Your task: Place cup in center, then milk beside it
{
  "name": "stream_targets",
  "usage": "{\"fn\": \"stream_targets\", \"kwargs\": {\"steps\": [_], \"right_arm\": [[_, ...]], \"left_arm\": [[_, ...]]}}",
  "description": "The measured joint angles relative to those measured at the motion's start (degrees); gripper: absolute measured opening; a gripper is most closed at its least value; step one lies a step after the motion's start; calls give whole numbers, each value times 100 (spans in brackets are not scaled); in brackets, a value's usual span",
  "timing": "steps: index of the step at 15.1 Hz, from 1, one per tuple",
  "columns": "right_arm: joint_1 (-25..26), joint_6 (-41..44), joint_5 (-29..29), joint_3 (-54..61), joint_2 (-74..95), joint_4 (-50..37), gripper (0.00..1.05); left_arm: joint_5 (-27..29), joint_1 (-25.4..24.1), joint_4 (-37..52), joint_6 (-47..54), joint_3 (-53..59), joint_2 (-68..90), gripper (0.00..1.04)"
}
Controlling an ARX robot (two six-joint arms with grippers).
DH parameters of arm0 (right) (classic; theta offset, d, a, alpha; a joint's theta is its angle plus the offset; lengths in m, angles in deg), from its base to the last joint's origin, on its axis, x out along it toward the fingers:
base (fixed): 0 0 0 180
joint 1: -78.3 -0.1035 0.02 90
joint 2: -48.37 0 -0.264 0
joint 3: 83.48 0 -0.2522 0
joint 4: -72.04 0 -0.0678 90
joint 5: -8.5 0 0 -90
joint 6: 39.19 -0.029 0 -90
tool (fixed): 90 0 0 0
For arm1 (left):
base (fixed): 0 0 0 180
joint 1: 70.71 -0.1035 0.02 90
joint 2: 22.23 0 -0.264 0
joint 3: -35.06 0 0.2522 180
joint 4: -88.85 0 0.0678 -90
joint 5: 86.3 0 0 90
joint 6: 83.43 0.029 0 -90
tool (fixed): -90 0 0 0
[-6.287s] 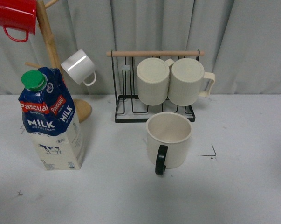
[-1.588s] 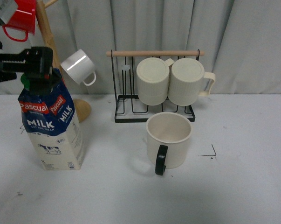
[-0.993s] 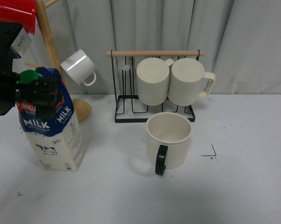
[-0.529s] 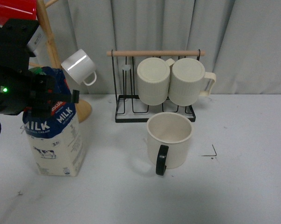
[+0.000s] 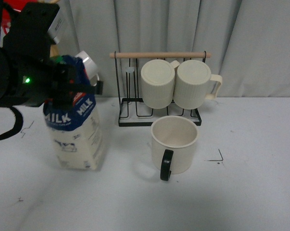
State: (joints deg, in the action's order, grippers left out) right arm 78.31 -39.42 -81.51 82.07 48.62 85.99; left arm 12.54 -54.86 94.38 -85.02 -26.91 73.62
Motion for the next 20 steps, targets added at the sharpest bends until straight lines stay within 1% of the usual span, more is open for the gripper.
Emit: {"fn": "stream_targets", "kwargs": {"steps": [3,5,7,12,13,16,17,20], "right_arm": [[0,0,0,0,0,0,98],[0,0,0,0,0,0,98],[0,0,0,0,0,0,98],[0,0,0,0,0,0,98],[0,0,0,0,0,0,98],[0,0,0,0,0,0,98],[0,0,0,0,0,0,98],[0,0,0,0,0,2,98]], "left_arm": [[44,125,160,-7,-52,4,14],[439,590,385,-345,-186,501,14],[584,1084,560,-625,-444,837,13],[697,1285,597,-708,-483,1051,13],[699,1290,605,-723,-483,1051,22],[678,1287,538,-828,-546,935,55],[658,1283,476,-866,-546,804,67],[586,1235,343,-914,-326,262,99]]}}
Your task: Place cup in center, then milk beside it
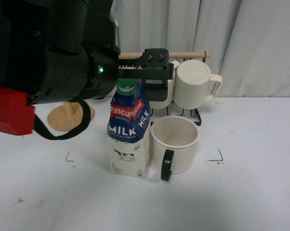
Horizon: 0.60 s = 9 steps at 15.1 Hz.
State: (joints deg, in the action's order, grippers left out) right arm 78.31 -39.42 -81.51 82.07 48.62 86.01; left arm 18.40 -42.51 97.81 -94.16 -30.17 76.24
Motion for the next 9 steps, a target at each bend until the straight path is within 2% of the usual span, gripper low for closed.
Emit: {"fn": "stream_targets", "kwargs": {"steps": [2,5,6,7,8,9], "right_arm": [[0,0,0,0,0,0,98],[0,0,0,0,0,0,98],[0,0,0,0,0,-2,98],[0,0,0,0,0,-2,98],[0,0,0,0,0,0,98],[2,0,2,0,0,-2,98]], "left_arm": [[-205,-70,-129,-133,343,-481,98],[-319,-149,708,-254,1056,-1729,98],[-358,-155,632,-247,1141,-2092,98],[26,-127,1226,-66,1456,-2352,93],[623,-256,1635,374,2022,-2736,80],[623,-577,1419,671,2562,-3287,69]]}}
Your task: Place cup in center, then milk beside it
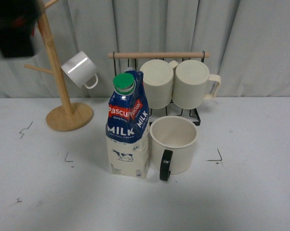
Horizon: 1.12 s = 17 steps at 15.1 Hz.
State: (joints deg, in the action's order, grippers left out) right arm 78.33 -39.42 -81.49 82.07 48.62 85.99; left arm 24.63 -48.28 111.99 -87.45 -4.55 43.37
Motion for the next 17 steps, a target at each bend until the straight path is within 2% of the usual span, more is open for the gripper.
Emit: {"fn": "stream_targets", "kwargs": {"steps": [1,4,5,6,11,12,13,17], "right_arm": [[-2,0,-2,0,0,2,98],[-2,0,-2,0,0,0,98],[-2,0,-2,0,0,2,98],[-2,0,-2,0,0,2,98],[-2,0,-2,0,0,2,98],[-2,0,-2,0,0,0,98],[-2,0,-2,0,0,2,98],[-2,0,-2,0,0,2,98]], "left_arm": [[-138,-413,-15,153,525,-621,56],[-769,-892,-2,299,1222,-1473,18],[-896,-1034,-70,302,1419,-1650,7],[-1014,-1187,-120,313,1578,-1895,2],[-1504,-1679,-638,315,2116,-2986,2],[-1912,-2000,-807,319,2184,-3222,2],[-2006,-2262,-935,317,2247,-3425,2],[-2092,-2234,-1233,317,2522,-4011,2]]}}
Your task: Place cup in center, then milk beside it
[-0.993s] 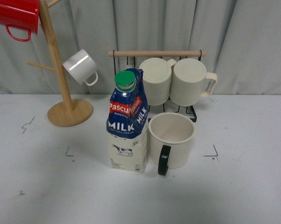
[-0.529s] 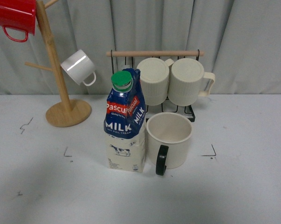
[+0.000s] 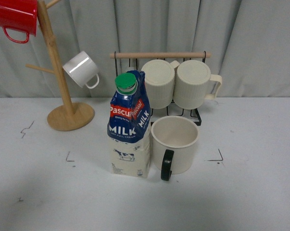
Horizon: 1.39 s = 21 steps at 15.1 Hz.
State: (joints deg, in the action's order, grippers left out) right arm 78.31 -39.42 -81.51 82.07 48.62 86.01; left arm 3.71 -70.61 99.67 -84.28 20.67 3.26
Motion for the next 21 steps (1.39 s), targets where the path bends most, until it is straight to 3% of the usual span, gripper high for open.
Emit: {"fn": "stream_targets", "kwargs": {"steps": [11,13,18,19,21], "right_arm": [[0,2,0,0,0,-2,98],[0,2,0,0,0,0,98],[0,4,0,0,0,0,98],[0,2,0,0,0,-2,98],[0,4,0,0,0,-2,98]], "left_arm": [[0,0,-1434,2,0,-1532,2],[-15,0,-2483,2,-4,-2247,2],[2,0,-2474,2,-2,-2503,2],[2,0,-2476,0,-2,-2503,6],[0,0,-2479,2,-2,-2503,31]]}}
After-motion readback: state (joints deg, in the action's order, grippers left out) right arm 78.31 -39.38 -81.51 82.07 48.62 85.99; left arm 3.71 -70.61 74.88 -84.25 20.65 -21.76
